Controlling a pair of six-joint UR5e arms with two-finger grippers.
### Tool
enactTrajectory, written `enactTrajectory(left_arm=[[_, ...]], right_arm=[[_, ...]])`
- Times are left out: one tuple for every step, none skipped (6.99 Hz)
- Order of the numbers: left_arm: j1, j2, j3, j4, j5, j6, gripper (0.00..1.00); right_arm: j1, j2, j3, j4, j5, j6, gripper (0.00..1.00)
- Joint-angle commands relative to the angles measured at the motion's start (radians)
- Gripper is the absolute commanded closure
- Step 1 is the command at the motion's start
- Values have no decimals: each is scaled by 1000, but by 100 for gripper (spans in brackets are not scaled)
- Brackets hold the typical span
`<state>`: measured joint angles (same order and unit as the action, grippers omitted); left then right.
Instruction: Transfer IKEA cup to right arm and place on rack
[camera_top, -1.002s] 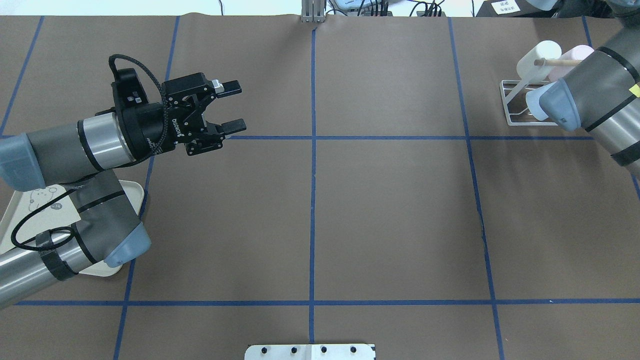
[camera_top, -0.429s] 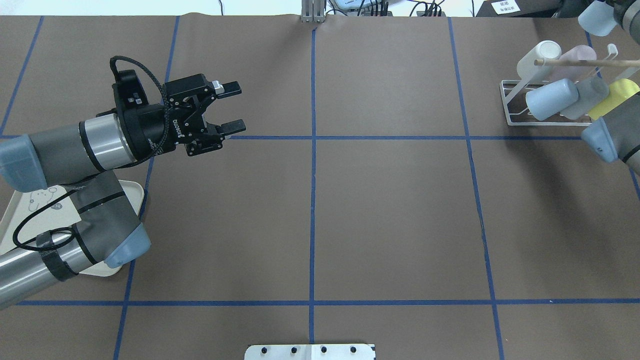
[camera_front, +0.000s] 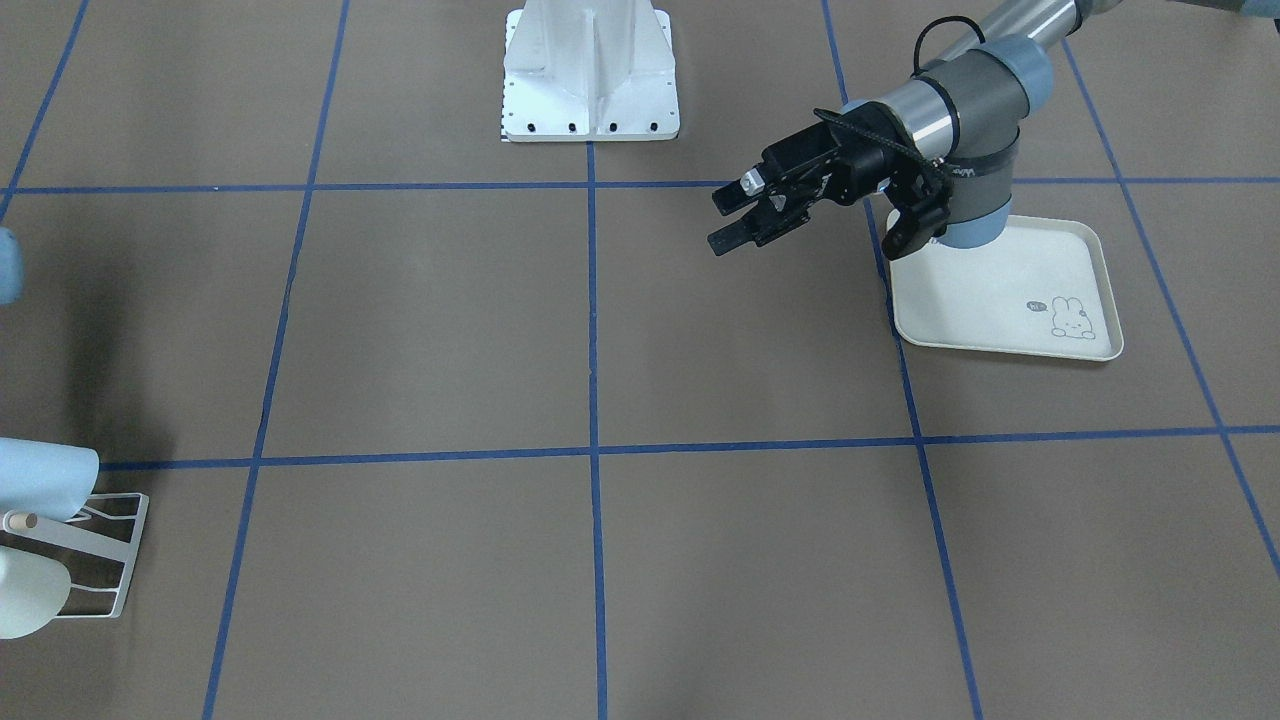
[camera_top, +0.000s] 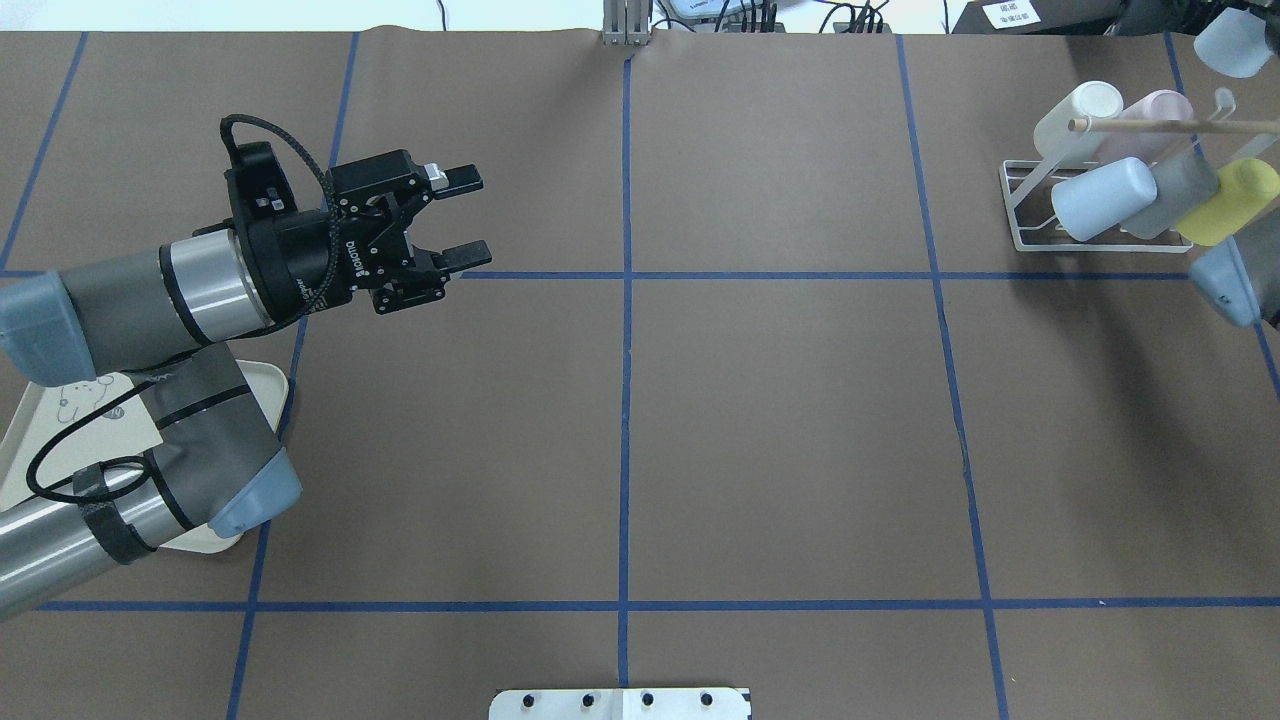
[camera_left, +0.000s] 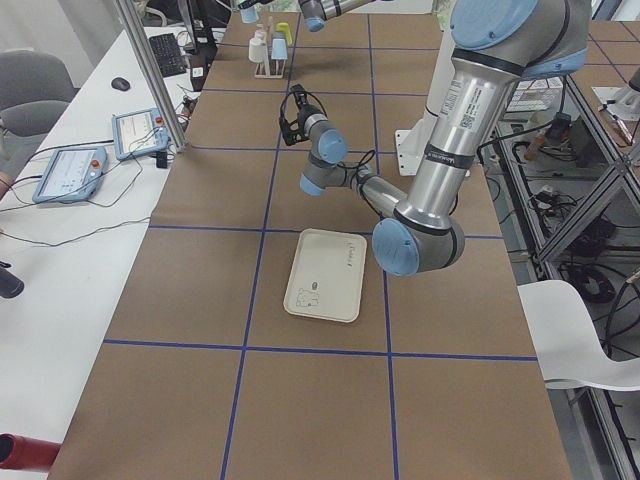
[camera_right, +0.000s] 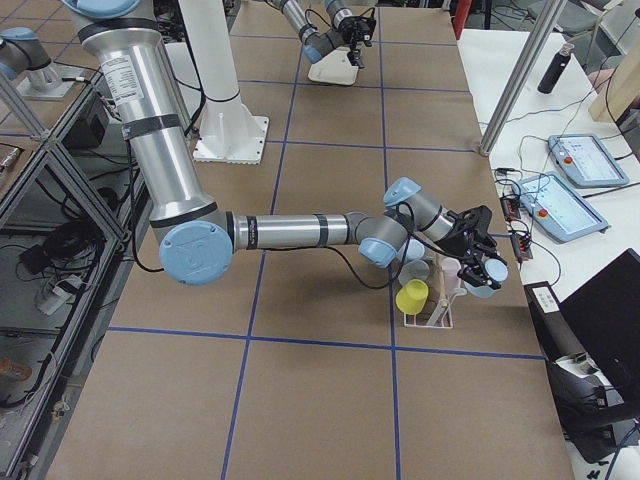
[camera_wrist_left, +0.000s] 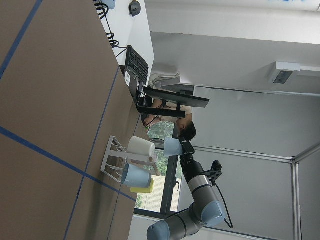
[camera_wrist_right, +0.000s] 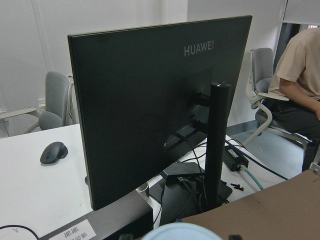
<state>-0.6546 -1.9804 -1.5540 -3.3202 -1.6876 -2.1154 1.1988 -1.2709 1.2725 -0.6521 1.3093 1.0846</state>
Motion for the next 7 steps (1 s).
enactTrajectory(left_arm=[[0, 0, 0, 1, 0, 0, 8], [1, 0, 2, 1, 0, 0, 8], [1, 0, 2, 1, 0, 0, 8], [1, 0, 2, 1, 0, 0, 8], [3, 0, 2, 1, 0, 0, 8], [3, -1, 2, 1, -1, 0, 8], [3, -1, 3, 1, 0, 0, 8]], right_arm=[[-14, -1, -18, 0, -5, 3, 77], [-25, -1, -25, -1, -5, 6, 77], [-30, -10, -28, -1, -5, 6, 77], [-30, -12, -30, 0, -5, 6, 77], [-30, -22, -27, 2, -4, 6, 77], [-30, -36, -19, 2, -4, 14, 77], [-30, -39, -15, 2, -4, 17, 76]])
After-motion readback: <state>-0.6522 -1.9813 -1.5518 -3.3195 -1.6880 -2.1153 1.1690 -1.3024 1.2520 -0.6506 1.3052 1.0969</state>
